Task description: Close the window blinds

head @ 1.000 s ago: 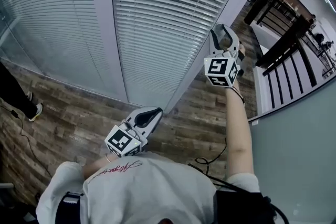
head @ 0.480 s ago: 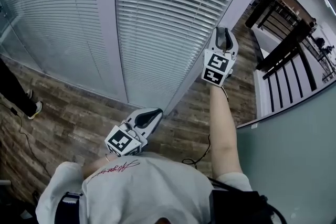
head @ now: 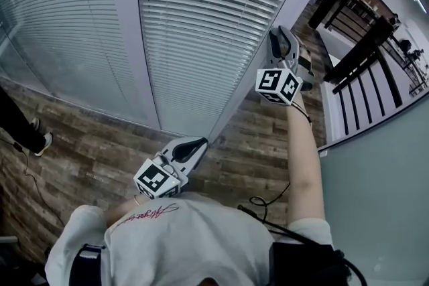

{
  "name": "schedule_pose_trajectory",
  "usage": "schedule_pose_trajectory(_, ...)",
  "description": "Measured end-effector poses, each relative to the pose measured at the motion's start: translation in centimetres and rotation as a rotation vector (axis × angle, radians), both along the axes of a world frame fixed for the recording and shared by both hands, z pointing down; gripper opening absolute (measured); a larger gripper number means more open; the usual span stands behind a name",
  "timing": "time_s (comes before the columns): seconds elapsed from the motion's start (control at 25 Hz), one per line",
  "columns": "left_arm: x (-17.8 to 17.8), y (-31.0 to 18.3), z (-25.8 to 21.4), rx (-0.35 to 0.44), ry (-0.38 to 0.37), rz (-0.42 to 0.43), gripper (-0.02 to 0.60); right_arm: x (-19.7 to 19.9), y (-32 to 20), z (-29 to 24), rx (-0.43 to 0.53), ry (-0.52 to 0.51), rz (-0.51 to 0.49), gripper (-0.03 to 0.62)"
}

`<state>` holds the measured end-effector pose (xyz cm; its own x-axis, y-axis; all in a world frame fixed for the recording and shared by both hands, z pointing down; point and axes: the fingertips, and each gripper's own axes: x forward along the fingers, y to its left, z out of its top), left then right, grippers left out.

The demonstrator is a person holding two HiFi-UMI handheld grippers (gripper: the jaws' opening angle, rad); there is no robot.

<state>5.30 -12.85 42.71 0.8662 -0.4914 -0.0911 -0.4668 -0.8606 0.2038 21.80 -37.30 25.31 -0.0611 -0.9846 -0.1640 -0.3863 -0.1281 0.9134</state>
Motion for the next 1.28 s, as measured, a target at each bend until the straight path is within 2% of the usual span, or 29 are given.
schedule_pose_trajectory(0.36,0.8,0.2,-0.2,-0.005,-0.002,0.021,0.020,0.2,-0.5,0.5,-0.099,0.430,0.029,0.132)
schedule_pose_trajectory(0.64,1.1,0.6,-0.1,-0.005,-0.001,0.029,0.020,0.0,-0.4,1.1,-0.187,0.843,0.047,0.132)
schedule_pose_trajectory(0.76,1.1,0.7,0.0,-0.007,-0.002,0.022,0.020,-0.1,-0.1,1.0,-0.199,0.912,0.063,0.132)
schedule_pose_trajectory(0.96,1.0,0.6,-0.2,-0.006,-0.008,0.018,0.020,0.1,-0.5,1.5,-0.236,0.977,0.010,0.132)
schedule_pose_trajectory(1.04,1.0,0.5,-0.2,-0.006,-0.011,0.015,0.020,0.3,-0.6,1.3,-0.210,0.960,0.013,0.132)
schedule_pose_trajectory(1.12,1.0,0.6,-0.1,-0.008,-0.014,0.012,0.020,0.6,-0.4,1.3,-0.166,0.846,0.025,0.132)
schedule_pose_trajectory(1.2,0.9,0.6,0.1,-0.014,-0.016,0.012,0.020,0.1,0.3,0.9,-0.122,0.593,0.006,0.133)
schedule_pose_trajectory(1.28,0.9,0.6,0.1,-0.019,-0.017,0.020,0.020,-0.5,1.2,0.2,-0.084,0.240,-0.043,0.135)
